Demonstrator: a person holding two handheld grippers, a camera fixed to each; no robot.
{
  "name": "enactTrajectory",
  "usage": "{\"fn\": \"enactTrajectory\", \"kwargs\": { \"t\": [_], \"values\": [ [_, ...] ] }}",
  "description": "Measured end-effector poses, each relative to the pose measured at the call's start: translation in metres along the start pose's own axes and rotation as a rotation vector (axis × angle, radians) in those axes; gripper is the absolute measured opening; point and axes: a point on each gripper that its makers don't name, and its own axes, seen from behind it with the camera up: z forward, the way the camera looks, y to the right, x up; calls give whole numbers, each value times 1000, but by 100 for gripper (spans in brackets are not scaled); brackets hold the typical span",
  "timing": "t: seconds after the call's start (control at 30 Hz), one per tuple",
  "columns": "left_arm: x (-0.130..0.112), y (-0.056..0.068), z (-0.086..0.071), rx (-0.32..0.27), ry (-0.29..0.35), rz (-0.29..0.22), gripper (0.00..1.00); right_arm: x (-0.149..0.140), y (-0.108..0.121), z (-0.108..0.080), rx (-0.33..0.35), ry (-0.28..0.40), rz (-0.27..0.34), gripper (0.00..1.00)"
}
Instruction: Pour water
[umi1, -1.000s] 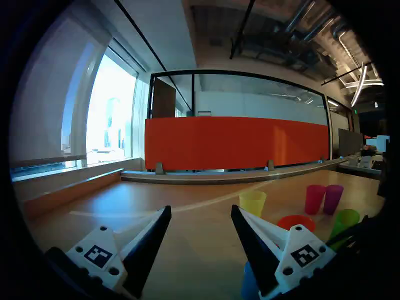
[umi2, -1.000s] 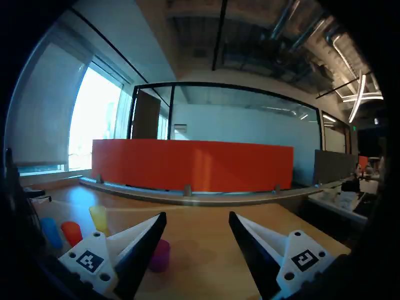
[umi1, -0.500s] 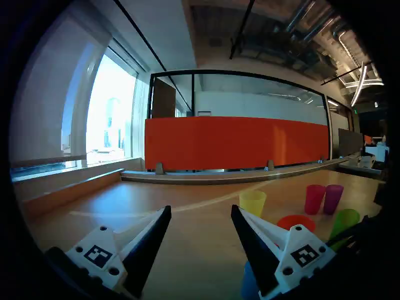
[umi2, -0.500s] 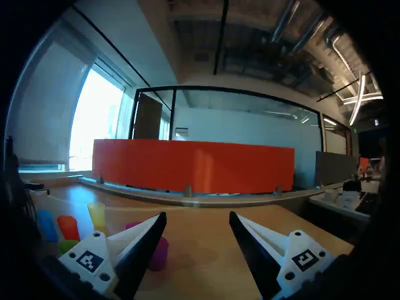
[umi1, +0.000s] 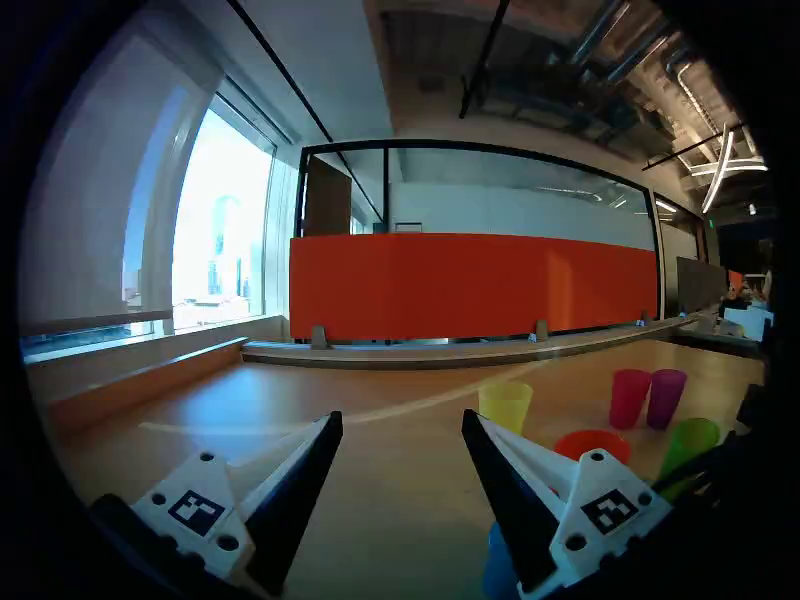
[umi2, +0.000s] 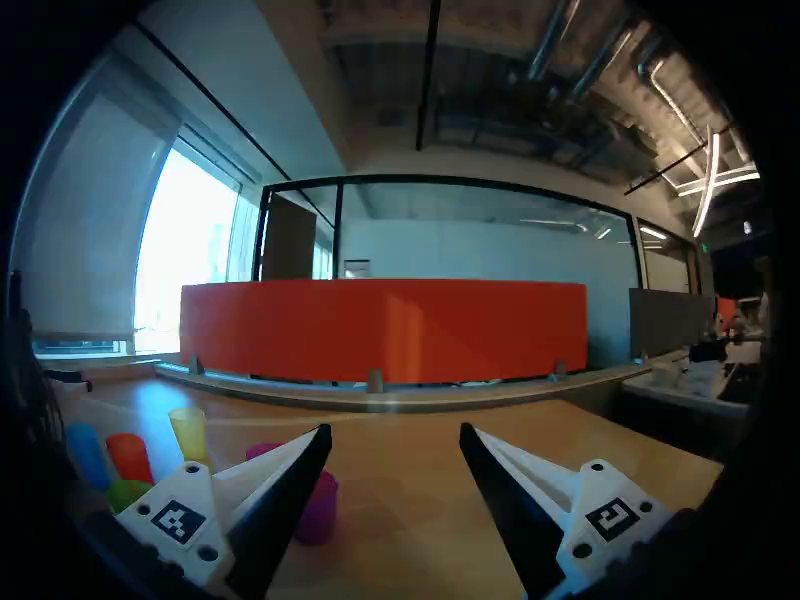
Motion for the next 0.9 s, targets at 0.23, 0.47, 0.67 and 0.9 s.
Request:
{"fn": "enactTrajectory", "kwargs": {
  "t": [0.23, 0.47, 0.67, 0.9],
  "values": [
    [0, 0, 1, 0, 0, 0, 88, -11, 5, 5, -9, -1, -13, 99],
    [0, 0, 1, 0, 0, 0, 88, -22, 14, 8, -15, -21, -14, 99],
    [0, 0, 0, 0, 0, 0, 88, -28, 18, 9, -21, -24, -8, 99],
    [0, 0, 0, 0, 0, 0, 88, -35, 23, 10, -28, -39, -1, 99]
  ]
}}
